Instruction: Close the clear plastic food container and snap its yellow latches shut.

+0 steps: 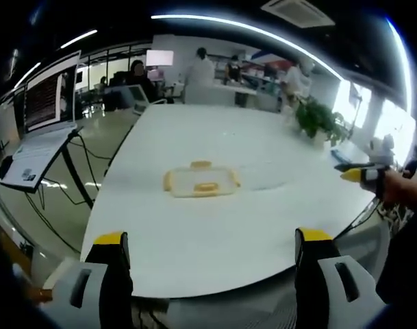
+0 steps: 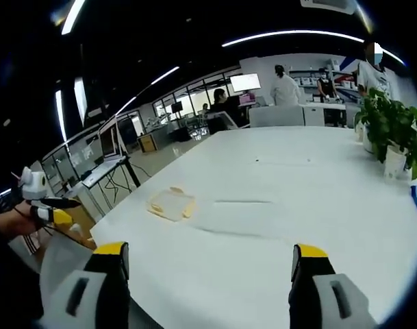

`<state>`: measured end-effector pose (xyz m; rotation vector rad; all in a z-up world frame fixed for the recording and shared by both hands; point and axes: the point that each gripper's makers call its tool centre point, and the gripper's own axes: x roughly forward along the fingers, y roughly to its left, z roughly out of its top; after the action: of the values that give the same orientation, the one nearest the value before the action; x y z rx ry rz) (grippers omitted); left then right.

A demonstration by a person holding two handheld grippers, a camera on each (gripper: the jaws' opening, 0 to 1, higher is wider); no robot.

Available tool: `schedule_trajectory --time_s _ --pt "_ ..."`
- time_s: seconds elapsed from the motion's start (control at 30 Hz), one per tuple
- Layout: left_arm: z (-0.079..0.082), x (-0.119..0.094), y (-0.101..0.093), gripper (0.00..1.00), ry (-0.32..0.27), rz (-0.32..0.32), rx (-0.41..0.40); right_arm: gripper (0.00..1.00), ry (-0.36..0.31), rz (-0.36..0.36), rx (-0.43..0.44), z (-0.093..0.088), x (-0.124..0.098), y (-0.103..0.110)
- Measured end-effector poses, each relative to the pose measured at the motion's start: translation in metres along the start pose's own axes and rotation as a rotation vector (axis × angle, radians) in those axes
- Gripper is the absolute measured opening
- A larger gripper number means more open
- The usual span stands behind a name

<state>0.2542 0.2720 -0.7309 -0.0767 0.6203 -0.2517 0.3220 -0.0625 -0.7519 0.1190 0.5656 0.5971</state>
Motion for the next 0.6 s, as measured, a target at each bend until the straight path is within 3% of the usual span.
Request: schedule_trajectory --time_s 0.6 --pt "0.0028 0.0105 0.0074 0.99 0.014 -0.008 0.020 1.00 0.023 -0.023 -0.027 -0.0058 0.0032 -0.0020"
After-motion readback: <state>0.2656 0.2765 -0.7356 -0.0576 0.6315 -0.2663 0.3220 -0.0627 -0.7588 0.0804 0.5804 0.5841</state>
